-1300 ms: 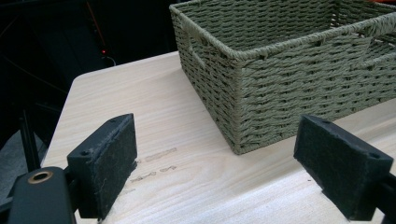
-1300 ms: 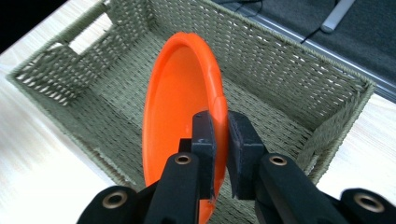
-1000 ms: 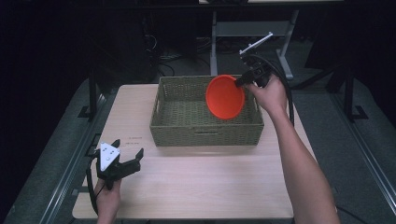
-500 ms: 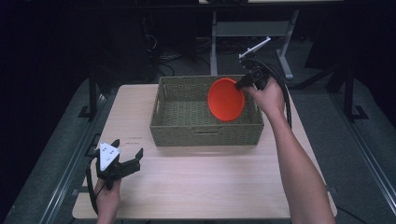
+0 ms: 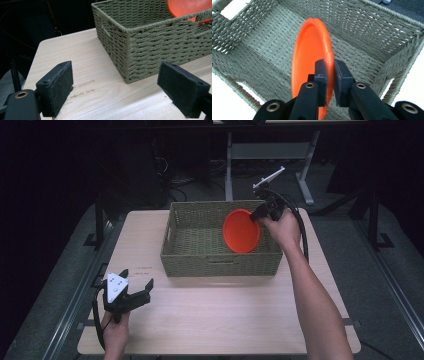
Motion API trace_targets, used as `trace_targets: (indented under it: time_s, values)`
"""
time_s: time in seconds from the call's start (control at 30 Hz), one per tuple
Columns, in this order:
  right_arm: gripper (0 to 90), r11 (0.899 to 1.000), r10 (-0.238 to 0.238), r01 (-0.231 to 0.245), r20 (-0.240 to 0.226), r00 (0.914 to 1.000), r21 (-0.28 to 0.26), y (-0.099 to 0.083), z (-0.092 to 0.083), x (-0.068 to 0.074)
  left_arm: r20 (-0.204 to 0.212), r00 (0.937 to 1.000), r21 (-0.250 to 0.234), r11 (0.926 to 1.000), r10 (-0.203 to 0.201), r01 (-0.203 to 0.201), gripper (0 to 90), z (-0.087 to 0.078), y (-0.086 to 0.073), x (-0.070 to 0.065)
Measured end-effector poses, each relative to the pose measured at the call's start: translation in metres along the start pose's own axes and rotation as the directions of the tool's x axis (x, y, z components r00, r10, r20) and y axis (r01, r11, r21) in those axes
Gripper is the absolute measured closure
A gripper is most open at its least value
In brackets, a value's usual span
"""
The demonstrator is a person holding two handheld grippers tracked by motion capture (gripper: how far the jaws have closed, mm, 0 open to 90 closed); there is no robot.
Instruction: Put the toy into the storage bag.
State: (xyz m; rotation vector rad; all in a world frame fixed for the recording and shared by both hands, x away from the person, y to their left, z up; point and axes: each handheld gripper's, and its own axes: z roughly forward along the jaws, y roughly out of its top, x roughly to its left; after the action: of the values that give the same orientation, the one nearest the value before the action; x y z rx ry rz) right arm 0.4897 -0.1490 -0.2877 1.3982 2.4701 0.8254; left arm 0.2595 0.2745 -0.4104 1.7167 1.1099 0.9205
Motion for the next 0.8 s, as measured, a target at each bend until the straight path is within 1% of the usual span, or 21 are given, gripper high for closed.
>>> trace_targets:
  time_s: [0.1, 0.13, 0.37, 0.4, 0.5, 0.53, 0.57, 0.6, 0.73, 0.77, 0.8]
  values:
    - [81.3, 1.000, 0.010, -0.010, -0.007, 0.9999, -0.005, -0.001, 0.002, -0.001, 0.001, 1.0000, 0.002, 1.0000, 0.000, 0.000, 12.8, 0.000, 0.000, 0.000]
    - [81.2, 1.000, 0.022, -0.022, -0.015, 0.9996, -0.003, -0.002, 0.006, -0.001, 0.001, 1.0000, 0.003, 1.0000, 0.000, 0.000, 12.8, 0.000, 0.000, 0.001]
    - [81.2, 1.000, 0.018, -0.018, -0.011, 0.9998, 0.022, -0.004, 0.015, 0.000, 0.000, 1.0000, 0.003, 1.0000, -0.002, 0.002, 12.7, -0.001, 0.000, 0.001]
    - [81.2, 0.999, 0.023, -0.023, -0.008, 0.9997, 0.034, -0.006, 0.019, 0.000, 0.000, 1.0000, 0.003, 1.0000, -0.002, 0.002, 12.8, 0.000, 0.000, 0.001]
    - [81.2, 0.999, 0.028, -0.028, -0.007, 0.9996, 0.036, -0.007, 0.022, -0.002, 0.001, 1.0000, 0.001, 1.0000, 0.000, 0.000, 12.8, -0.001, 0.000, 0.000]
    - [81.2, 0.999, 0.040, -0.040, -0.013, 0.9991, 0.036, -0.009, 0.025, -0.004, -0.001, 1.0000, 0.003, 1.0000, -0.001, 0.001, 12.8, -0.001, 0.000, 0.001]
    - [81.2, 0.999, 0.040, -0.040, -0.013, 0.9991, 0.036, -0.009, 0.025, -0.004, -0.001, 1.0000, 0.003, 1.0000, -0.001, 0.001, 12.8, -0.001, 0.000, 0.001]
    - [81.2, 0.998, 0.058, -0.057, -0.030, 0.9979, 0.037, -0.011, 0.028, -0.006, -0.001, 1.0000, 0.003, 1.0000, -0.001, 0.001, 12.7, -0.001, 0.000, 0.001]
    - [81.2, 0.997, 0.066, -0.064, -0.047, 0.9967, 0.038, -0.012, 0.032, -0.006, -0.003, 1.0000, 0.004, 1.0000, 0.001, -0.001, 12.7, -0.001, 0.000, 0.001]
    - [81.3, 0.997, 0.068, -0.066, -0.053, 0.9963, 0.039, -0.012, 0.036, -0.005, -0.004, 1.0000, 0.006, 1.0000, 0.003, -0.003, 12.7, -0.001, 0.000, 0.001]
    - [81.3, 0.997, 0.068, -0.066, -0.059, 0.9959, 0.041, -0.012, 0.038, -0.004, -0.002, 1.0000, 0.001, 1.0000, -0.003, 0.003, 12.8, -0.001, 0.000, 0.001]
